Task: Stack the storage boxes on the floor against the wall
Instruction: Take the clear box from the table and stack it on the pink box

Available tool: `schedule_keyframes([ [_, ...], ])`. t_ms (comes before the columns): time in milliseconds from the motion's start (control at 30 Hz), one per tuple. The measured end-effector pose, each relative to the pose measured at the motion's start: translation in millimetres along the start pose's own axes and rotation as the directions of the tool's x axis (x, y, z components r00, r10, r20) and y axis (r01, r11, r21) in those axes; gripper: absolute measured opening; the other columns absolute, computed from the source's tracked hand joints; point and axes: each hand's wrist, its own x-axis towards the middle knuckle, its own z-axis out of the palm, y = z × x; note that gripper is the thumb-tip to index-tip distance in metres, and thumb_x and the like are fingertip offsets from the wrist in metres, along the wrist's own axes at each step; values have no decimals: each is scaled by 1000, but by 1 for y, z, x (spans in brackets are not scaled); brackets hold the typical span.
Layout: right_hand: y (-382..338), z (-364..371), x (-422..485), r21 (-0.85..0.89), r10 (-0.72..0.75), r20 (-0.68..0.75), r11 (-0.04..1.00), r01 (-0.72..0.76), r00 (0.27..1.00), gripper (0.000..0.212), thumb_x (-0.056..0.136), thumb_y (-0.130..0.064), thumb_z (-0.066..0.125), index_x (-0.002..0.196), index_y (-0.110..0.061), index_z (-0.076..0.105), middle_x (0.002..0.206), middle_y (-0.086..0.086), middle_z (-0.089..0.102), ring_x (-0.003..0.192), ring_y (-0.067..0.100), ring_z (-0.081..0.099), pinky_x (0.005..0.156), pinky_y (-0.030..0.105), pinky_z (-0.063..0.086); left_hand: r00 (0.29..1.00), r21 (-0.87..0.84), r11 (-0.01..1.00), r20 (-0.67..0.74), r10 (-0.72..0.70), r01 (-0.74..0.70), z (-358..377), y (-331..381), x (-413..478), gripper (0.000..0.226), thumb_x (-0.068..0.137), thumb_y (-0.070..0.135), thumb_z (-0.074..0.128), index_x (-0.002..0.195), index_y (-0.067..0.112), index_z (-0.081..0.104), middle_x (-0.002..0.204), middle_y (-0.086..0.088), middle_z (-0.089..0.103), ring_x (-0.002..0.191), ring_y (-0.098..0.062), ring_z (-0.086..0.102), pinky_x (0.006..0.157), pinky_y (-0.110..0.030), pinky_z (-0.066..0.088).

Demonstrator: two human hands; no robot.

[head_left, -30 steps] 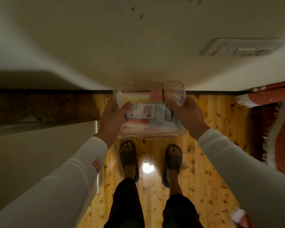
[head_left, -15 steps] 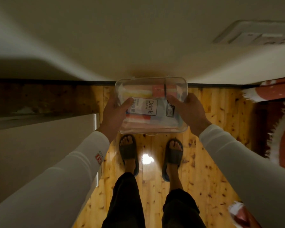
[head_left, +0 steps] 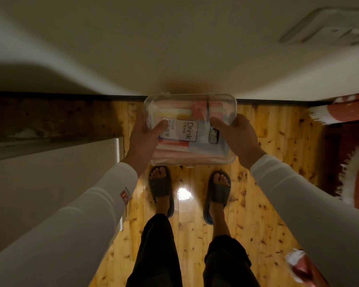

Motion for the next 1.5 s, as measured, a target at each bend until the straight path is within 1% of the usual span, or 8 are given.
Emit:
schedule_keyframes([
  [133,1,-1,0,4,-17,32,1000,17,999,24,79,-53,70,86,-37,54,82,-17,65,73,-2,63,57,19,47,1000,0,1000,1,-9,9,1,-2,2,50,84,32,74,132,29,56,102,18,72,85,4,70,60,-17,56],
  [567,4,0,2,64,-34,41,997,31,999,24,79,-51,71,87,-40,51,91,-16,64,83,3,63,62,22,48,1000,-7,999,-1,-31,31,5,-3,1,53,84,36,73,133,33,52,117,11,67,102,-10,67,83,-39,58],
  [767,5,-2,2,128,-33,67,991,24,997,52,79,-46,73,121,-24,52,111,-4,66,96,14,66,77,33,56,999,2,999,6,-32,32,5,-1,-2,50,84,38,72,130,33,54,113,13,68,101,-8,67,87,-41,57],
  [967,4,-7,-3,131,-41,35,991,37,999,40,83,-44,71,114,-30,49,97,-17,61,80,-3,61,48,7,46,999,27,999,0,-35,35,5,6,-7,48,87,40,67,133,33,52,119,7,67,106,-14,66,91,-46,55],
  [1100,-1,-12,-8,136,-48,21,990,44,999,45,84,-43,71,119,-22,53,98,-14,64,72,-8,63,47,5,44,1000,39,999,13,-10,10,1,12,-13,41,91,36,64,130,31,55,118,5,68,106,-15,67,91,-46,56],
  [1267,-8,-19,-20,106,-56,-7,993,57,998,39,86,-39,71,108,-28,41,86,-25,49,56,-28,49,42,0,37,1000,13,1000,-17,12,-12,-6,21,-25,32,93,35,62,123,40,52,110,25,55,100,-3,56,77,-24,49],
  [1433,-23,-28,-42,77,-77,-21,994,78,997,58,85,-46,69,133,-23,45,105,-19,50,91,-3,52,72,15,42,997,11,998,-47,56,-56,-17,35,-42,58,92,38,63,144,28,39,136,10,44,113,-6,46,75,-20,39],
  [1500,-26,-30,-51,47,-90,-13,995,91,996,41,86,-42,69,118,-30,46,94,-27,49,77,-17,54,57,3,40,996,23,997,-53,69,-68,-21,37,-48,63,91,41,63,146,26,37,132,14,43,101,3,48,70,-15,37],
])
